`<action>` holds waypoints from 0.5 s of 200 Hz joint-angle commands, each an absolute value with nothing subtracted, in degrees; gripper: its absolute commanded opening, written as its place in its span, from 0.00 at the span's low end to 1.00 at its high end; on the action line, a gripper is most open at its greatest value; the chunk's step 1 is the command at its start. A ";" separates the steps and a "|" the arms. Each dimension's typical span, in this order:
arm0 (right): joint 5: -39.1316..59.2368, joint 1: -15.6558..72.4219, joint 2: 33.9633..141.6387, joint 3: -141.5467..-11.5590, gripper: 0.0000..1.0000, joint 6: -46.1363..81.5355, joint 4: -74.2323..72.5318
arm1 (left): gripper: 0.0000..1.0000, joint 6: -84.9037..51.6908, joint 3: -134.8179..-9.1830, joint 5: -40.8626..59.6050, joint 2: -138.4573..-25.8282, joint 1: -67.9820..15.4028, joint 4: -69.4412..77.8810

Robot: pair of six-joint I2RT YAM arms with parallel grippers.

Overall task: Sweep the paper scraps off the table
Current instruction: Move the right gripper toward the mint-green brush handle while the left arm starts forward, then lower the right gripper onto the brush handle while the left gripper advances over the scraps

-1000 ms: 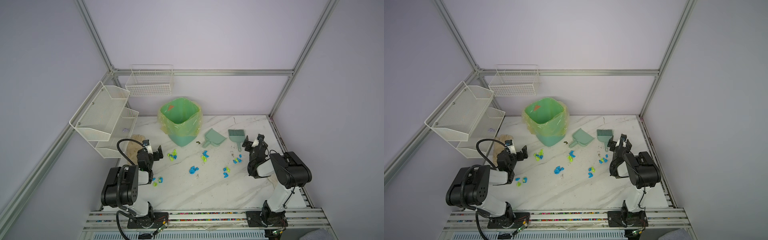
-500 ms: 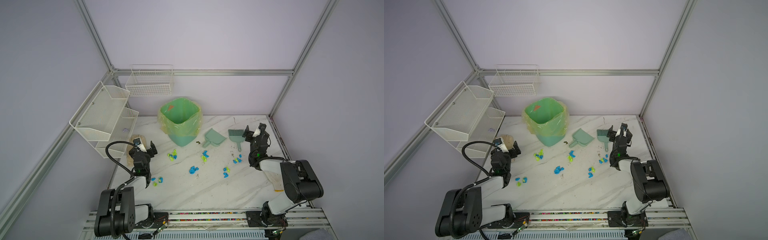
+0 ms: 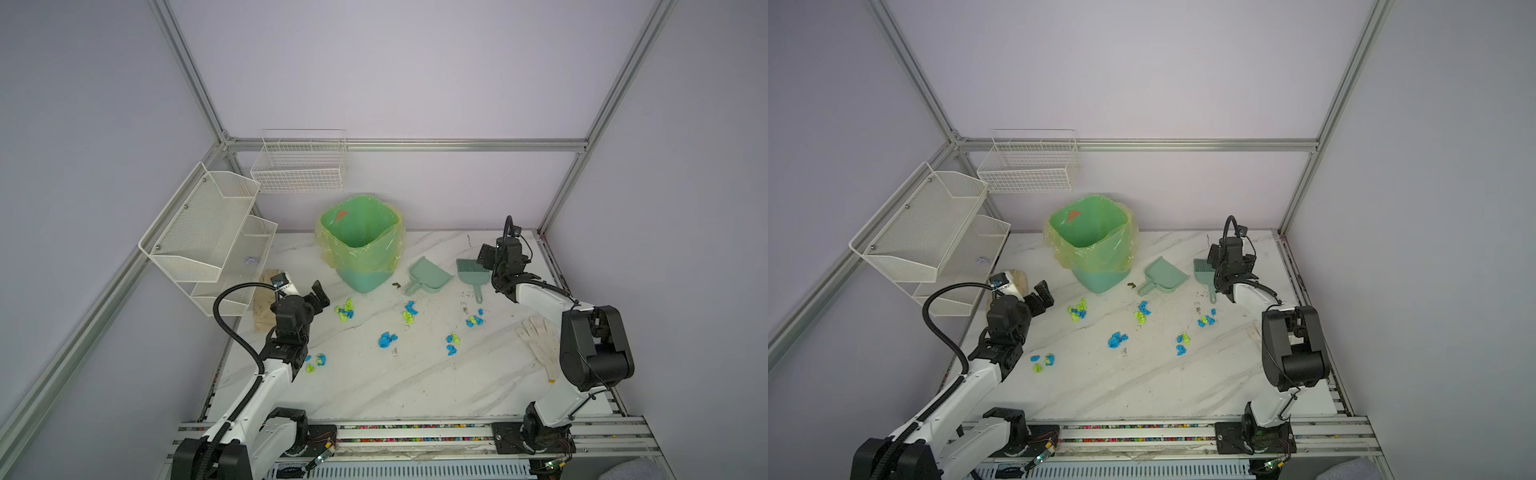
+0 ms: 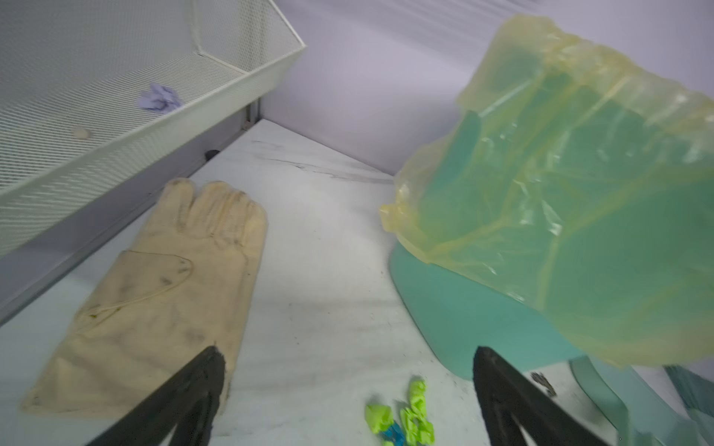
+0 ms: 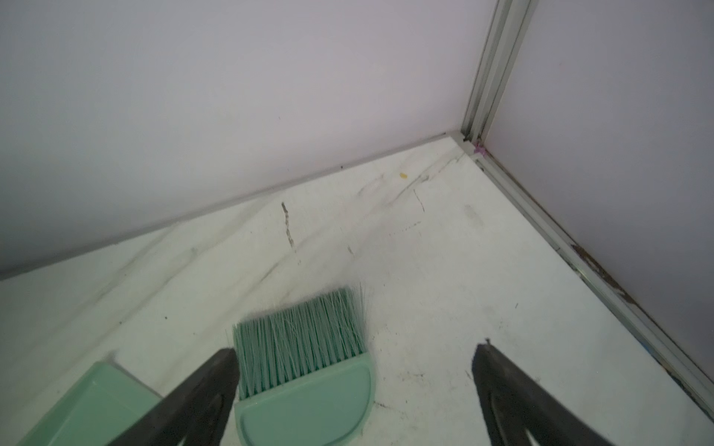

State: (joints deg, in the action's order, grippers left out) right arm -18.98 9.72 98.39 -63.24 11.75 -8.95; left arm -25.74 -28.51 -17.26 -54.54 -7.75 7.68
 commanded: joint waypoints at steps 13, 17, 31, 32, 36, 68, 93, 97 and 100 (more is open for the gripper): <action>-12.16 10.10 100.81 -65.38 0.97 12.19 5.43 | 1.00 -27.15 -37.97 -13.20 -50.79 -15.06 -1.80; -11.59 10.06 100.94 -65.43 0.97 11.99 5.72 | 1.00 -27.16 -38.71 -11.93 -50.85 -15.62 -2.74; -10.06 10.10 101.72 -65.74 0.96 11.78 7.34 | 1.00 -27.16 -41.77 -10.02 -51.26 -17.53 -7.77; -10.04 10.10 101.75 -65.74 0.96 11.78 7.49 | 1.00 -27.11 -42.02 -9.93 -51.30 -17.64 -8.32; -10.02 10.05 102.13 -65.98 0.95 12.09 8.20 | 1.00 -26.95 -42.98 -9.85 -51.29 -18.14 -10.26; -7.39 10.04 102.71 -65.07 0.89 11.98 9.20 | 1.00 -25.93 -46.81 -8.30 -48.36 -21.82 -18.70; -4.89 10.06 100.68 -62.60 0.82 11.61 7.44 | 1.00 -26.38 -48.23 -2.74 -47.25 -24.10 -21.40; -4.73 10.04 100.29 -62.09 0.82 11.60 7.24 | 1.00 -26.65 -48.72 -2.91 -47.46 -24.74 -22.27; -4.50 10.07 99.85 -61.45 0.81 11.54 6.76 | 1.00 -26.95 -49.06 -3.19 -47.63 -25.10 -22.92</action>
